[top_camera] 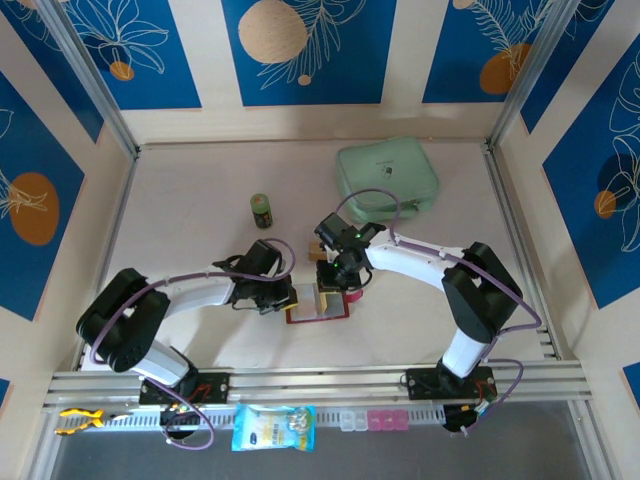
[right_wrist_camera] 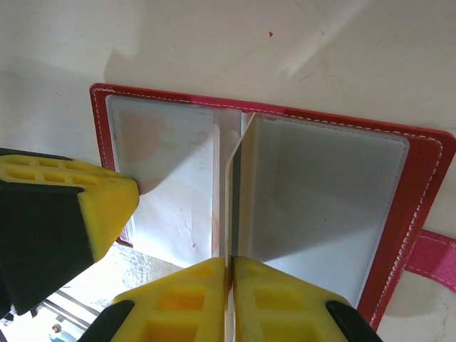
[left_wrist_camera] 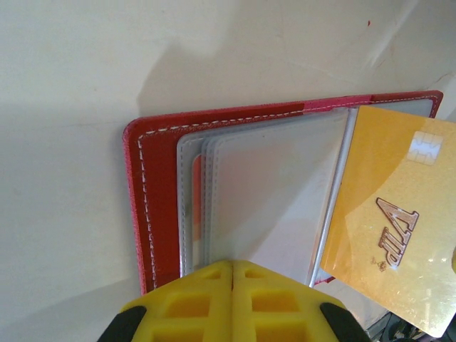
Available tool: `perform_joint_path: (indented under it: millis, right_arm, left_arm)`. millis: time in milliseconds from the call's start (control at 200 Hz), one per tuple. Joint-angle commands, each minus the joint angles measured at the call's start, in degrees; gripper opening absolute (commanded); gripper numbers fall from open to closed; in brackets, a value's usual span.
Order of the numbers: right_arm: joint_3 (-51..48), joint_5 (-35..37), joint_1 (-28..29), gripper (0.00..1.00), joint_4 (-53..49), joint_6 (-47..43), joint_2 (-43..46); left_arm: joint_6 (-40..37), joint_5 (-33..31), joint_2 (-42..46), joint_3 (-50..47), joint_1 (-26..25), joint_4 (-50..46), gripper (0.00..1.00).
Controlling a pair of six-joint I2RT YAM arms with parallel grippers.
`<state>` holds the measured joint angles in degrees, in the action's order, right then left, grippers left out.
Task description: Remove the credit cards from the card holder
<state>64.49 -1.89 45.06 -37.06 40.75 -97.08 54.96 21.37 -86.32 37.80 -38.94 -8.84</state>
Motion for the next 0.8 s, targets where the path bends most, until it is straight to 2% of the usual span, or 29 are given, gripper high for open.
perform_joint_path:
  millis: [0,255,555,795]
  right_arm:
    - [-0.7,-0.4,0.5,0.11,-1.1,0.4,-1.1]
    - [-0.5,-0.4,0.6,0.11,-1.1,0.3,-1.4]
    - [0.0,1.7,0.2,0.03,-2.5,-0.6,2.5]
    - [2.3,2.4,-2.1,0.00,-4.7,-10.9,7.1]
  left_arm:
    - [-1.3,-0.8,0.5,-0.9,-0.3,-2.1,0.00]
    - [-1.2,-0.9,0.6,-0.9,-0.3,-2.2,0.00]
    - [-1.6,-0.9,0.7,-0.3,-0.3,-2.7,0.00]
    - [-2.1,-1.2,0.9,0.7,-0.3,-3.7,0.00]
